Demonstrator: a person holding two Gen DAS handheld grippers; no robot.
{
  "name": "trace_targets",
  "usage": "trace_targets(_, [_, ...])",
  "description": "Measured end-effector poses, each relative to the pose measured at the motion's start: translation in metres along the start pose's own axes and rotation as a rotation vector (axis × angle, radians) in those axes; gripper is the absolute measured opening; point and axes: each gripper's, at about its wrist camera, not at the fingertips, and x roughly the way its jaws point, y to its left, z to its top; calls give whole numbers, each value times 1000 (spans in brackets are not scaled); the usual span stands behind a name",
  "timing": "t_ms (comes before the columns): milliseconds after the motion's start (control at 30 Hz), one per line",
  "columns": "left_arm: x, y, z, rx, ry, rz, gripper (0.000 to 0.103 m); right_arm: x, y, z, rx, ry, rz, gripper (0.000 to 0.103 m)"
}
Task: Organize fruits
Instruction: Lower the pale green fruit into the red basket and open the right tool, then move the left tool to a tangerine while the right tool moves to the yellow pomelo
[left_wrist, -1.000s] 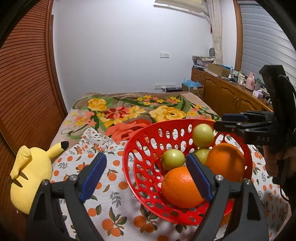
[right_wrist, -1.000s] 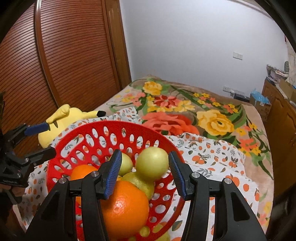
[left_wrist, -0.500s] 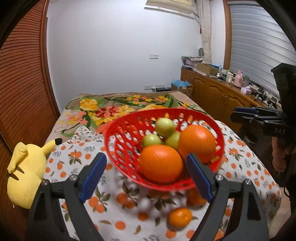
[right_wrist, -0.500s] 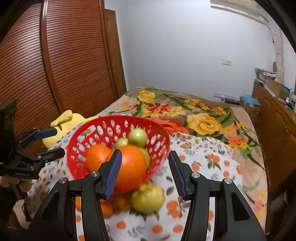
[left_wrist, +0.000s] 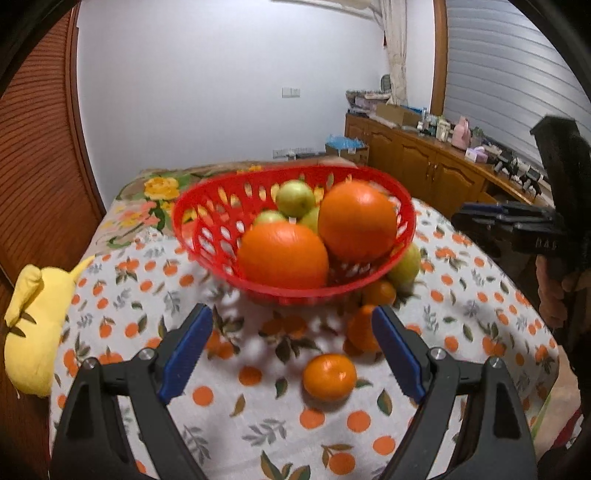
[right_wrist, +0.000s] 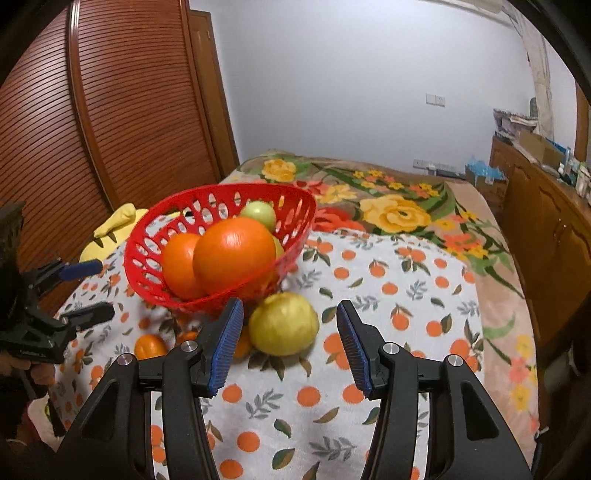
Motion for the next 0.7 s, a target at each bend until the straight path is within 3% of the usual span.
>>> trace_targets(367, [34, -2, -38, -23, 124, -50, 87, 23, -1, -9, 6, 51, 14, 54])
trace_targets(533, [42, -6, -42, -16, 150, -72, 70, 30, -3, -9, 13, 61, 19, 54])
trace_targets(700, [50, -11, -46, -12, 179, -83, 61, 39, -3, -9, 10, 74, 20, 54])
